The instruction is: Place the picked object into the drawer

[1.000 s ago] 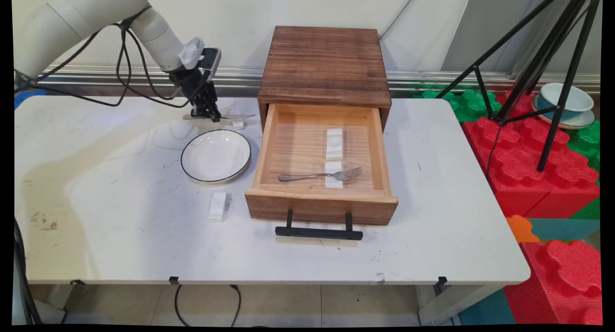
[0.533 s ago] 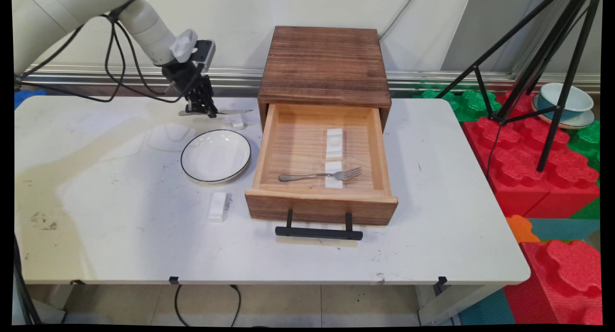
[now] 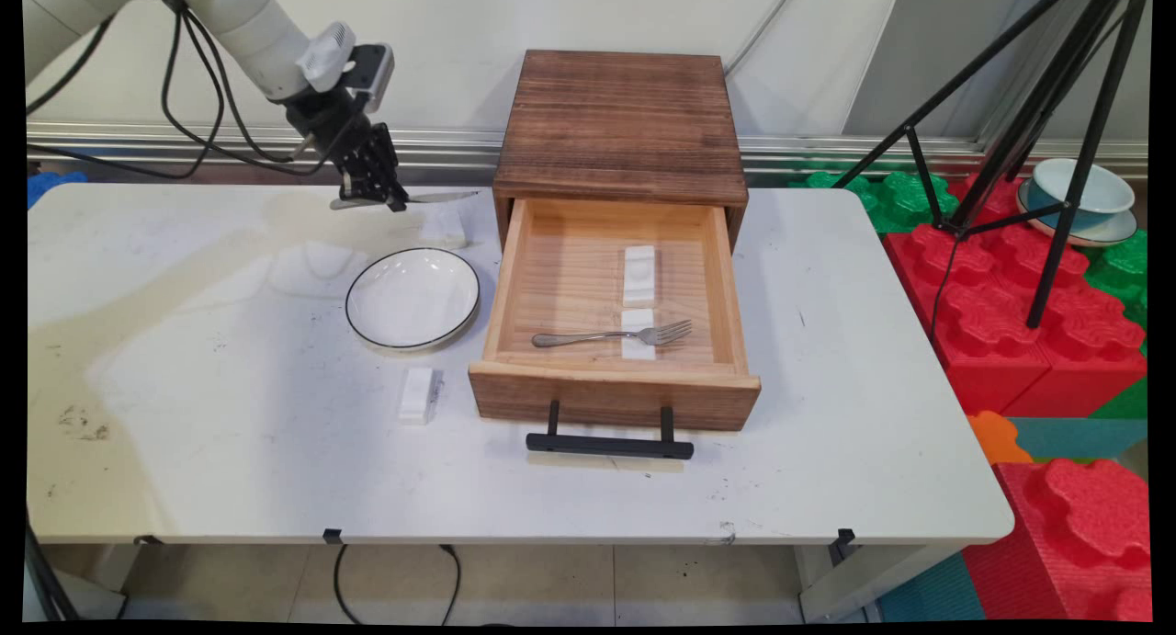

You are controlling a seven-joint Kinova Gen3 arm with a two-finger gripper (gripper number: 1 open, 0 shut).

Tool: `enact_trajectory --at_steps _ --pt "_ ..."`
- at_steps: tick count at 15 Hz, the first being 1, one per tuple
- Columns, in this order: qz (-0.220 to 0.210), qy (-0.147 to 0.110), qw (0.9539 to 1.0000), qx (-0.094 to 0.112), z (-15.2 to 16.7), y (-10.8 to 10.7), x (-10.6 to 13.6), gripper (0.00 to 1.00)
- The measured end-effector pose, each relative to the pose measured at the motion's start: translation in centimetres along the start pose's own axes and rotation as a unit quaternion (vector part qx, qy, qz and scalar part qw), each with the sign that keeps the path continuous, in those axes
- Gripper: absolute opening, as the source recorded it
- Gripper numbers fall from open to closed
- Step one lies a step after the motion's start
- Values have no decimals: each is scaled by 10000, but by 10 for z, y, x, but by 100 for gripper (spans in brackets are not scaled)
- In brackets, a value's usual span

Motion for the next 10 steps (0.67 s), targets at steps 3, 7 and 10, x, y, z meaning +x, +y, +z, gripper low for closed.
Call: enact_trajectory --at_steps 3,7,10 --pt "14 92 10000 -17 -16 8 6 0" --pt "16 246 9997 -45 -36 18 14 0" --pt "11 431 9990 -76 -54 28 24 0"
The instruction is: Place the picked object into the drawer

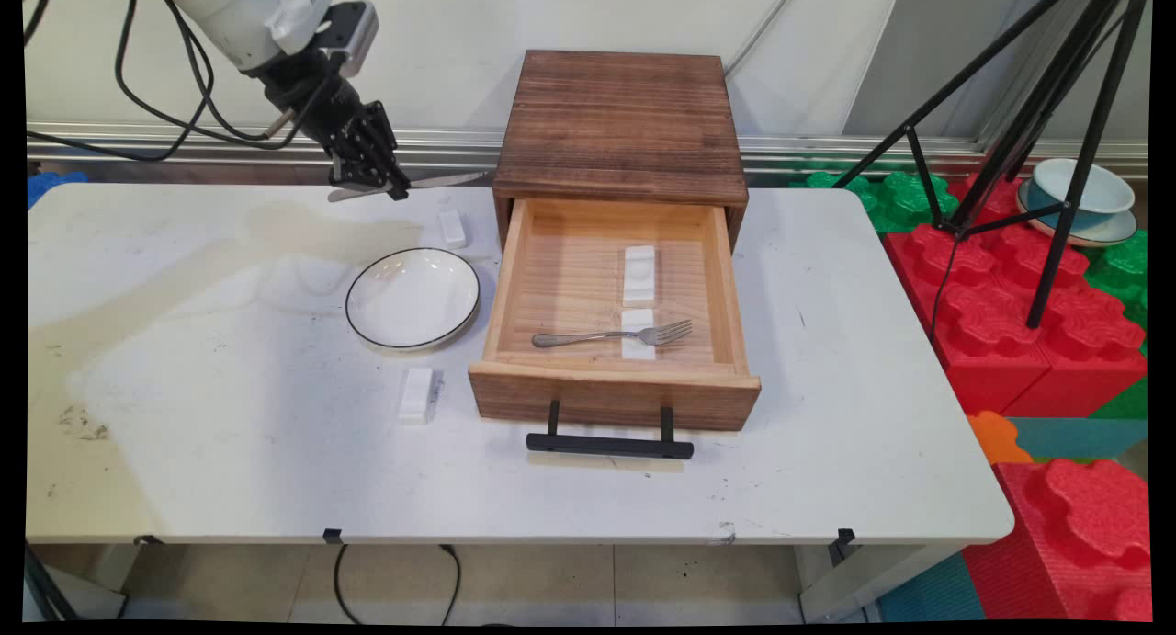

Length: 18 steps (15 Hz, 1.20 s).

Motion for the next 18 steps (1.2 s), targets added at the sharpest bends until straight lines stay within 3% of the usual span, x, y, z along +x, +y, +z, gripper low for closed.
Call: enact_trajectory --at_steps 9,18 --pt "17 613 9981 -92 -27 23 47 0" --pt "64 1046 9944 -89 -23 38 106 0"
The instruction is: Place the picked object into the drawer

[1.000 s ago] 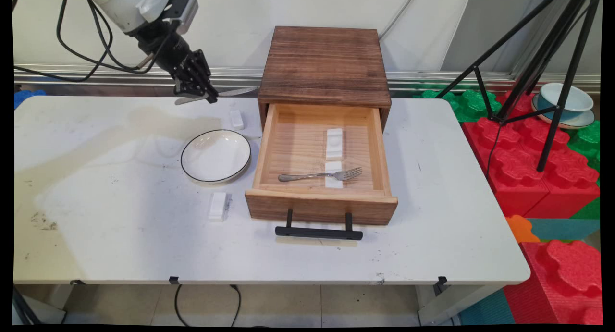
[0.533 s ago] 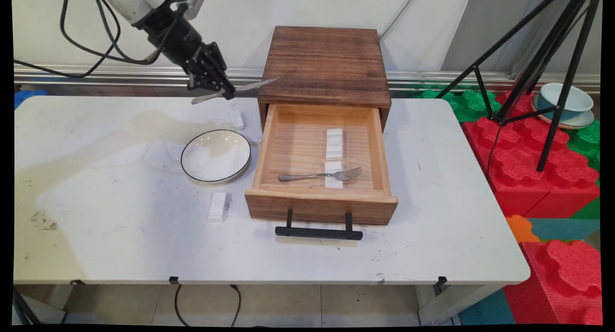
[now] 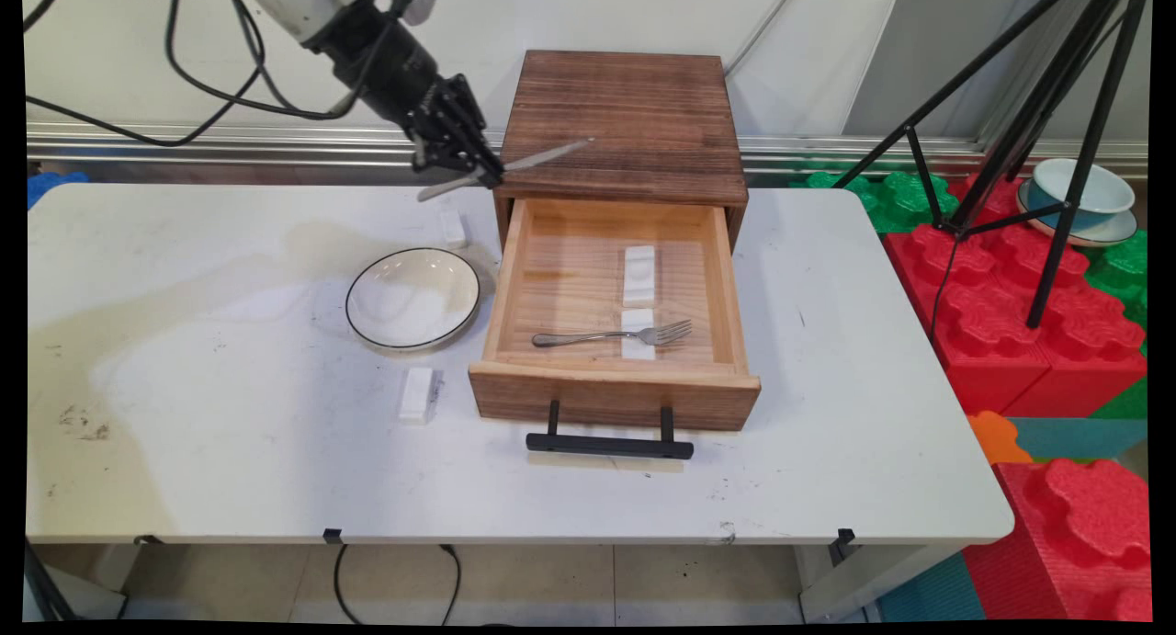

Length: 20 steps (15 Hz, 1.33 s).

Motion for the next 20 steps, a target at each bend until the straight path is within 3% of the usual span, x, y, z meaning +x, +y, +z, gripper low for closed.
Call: enact_trajectory --at_steps 8,15,20 --pt "77 133 9999 73 49 9 51 0" --pt "53 66 9999 102 95 9 69 0" --pt "-36 -127 9999 76 132 6 67 0"
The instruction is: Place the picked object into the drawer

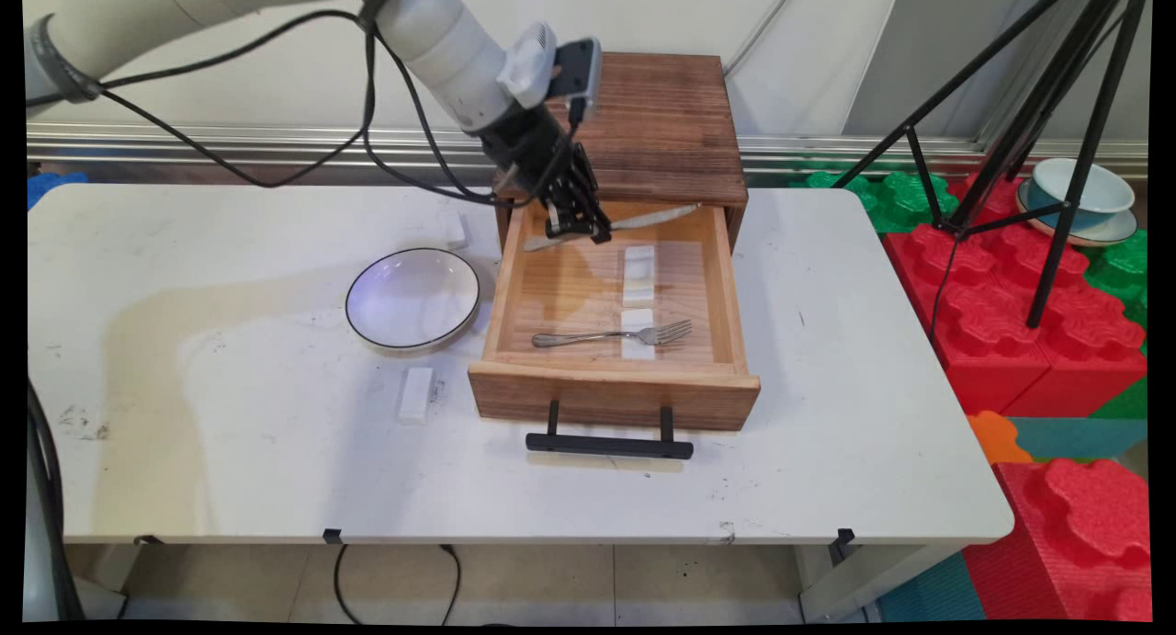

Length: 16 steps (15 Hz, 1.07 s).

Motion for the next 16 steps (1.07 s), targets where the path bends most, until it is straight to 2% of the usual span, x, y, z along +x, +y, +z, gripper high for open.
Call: enact_trajectory --at_steps 8,16 --pt "-161 -303 9994 -71 55 -9 -13 0" --pt "-295 -446 9985 -122 83 -16 -26 0"
